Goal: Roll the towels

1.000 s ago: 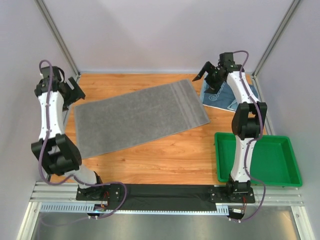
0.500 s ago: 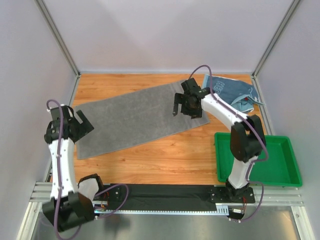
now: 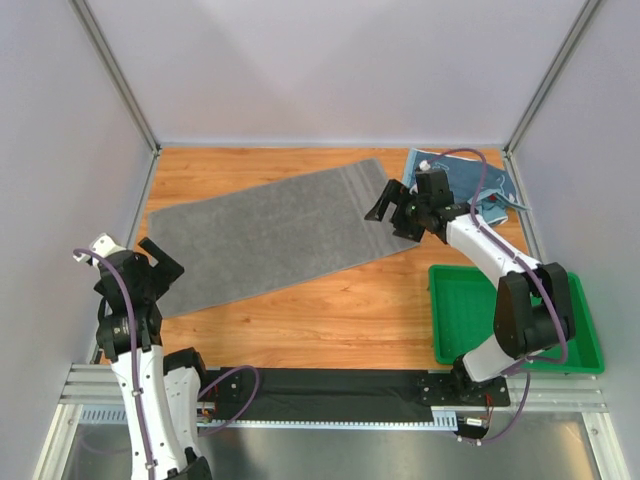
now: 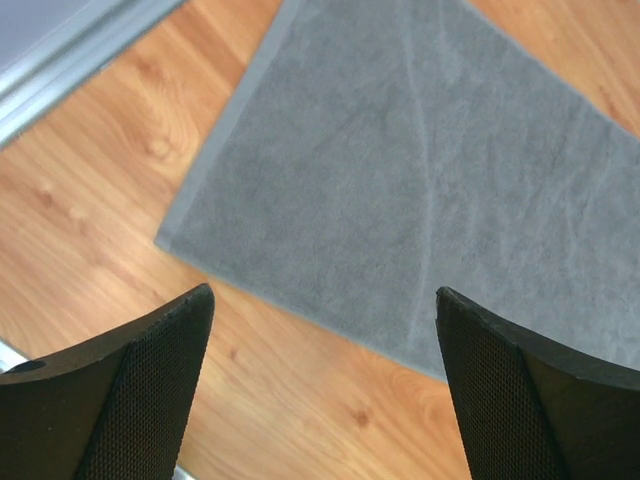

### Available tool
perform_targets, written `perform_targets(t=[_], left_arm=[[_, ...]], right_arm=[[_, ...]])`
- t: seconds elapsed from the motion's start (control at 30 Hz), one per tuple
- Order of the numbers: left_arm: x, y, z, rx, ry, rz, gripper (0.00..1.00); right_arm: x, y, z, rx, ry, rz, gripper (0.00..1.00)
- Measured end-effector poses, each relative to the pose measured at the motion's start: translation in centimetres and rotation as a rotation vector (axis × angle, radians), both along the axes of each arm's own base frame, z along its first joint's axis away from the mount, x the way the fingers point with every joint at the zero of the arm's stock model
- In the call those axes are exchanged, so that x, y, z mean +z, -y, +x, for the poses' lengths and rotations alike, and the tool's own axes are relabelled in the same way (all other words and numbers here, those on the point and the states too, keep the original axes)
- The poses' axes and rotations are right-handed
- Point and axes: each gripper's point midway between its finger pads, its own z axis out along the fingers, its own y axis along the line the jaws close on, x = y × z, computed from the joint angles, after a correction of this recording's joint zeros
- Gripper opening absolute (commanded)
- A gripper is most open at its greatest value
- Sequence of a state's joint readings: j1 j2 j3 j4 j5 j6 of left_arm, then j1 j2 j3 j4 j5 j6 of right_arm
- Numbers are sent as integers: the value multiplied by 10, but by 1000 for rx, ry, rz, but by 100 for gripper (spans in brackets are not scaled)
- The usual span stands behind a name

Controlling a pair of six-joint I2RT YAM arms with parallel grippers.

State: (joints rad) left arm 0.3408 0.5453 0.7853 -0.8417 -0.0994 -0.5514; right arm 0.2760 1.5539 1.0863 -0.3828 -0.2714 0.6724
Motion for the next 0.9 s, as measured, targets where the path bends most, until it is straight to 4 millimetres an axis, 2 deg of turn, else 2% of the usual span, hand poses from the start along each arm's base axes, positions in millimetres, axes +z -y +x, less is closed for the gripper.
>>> perform_targets(t=[0.07,0.13,0.27,0.37,0.5,0.73,0.9], left_arm=[[-9,1,-2,22,-40,-39,95],[-20,3,-4,48,-94,-87,95],[-42,10,-4,67,-156,-173,97],[-62,17,-6,74,-225,-236,94],[-77,19,-9,102,-290,-280,91],[-94,21,-15,164,-385,-273,90],[-126,11,-28,251,-505,-257,91]], right_arm=[[-5,-2,-9,21,-27,-2,100],[5,-7,-11,48,-4,-5,100],[43,-10,-10,70,100,-12,100],[76,-6,-12,66,187,-20,100],[104,0,-11,52,257,-41,100],[114,11,-22,34,281,-73,100],[106,12,-25,41,263,-84,100]])
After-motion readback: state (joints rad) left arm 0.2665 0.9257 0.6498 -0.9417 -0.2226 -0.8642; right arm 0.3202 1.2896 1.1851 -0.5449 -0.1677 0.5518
